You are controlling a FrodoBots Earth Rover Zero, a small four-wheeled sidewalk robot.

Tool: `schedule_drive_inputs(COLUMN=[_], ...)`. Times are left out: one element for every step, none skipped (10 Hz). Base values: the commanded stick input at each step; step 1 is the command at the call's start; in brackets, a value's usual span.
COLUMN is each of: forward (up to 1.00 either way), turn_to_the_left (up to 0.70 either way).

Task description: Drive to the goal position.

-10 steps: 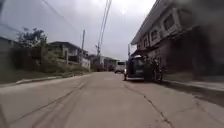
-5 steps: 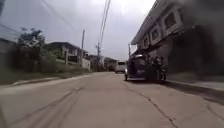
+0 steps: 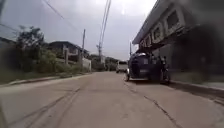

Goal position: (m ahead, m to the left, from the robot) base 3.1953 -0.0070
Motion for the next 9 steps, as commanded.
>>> schedule_drive_inputs(forward=[0.50,0.50,0.50,0.50,0.50,0.50,0.50,0.50,0.50], turn_to_the_left=[0.00,0.00,0.00,0.00,0.00,0.00,0.00,0.00,0.00])
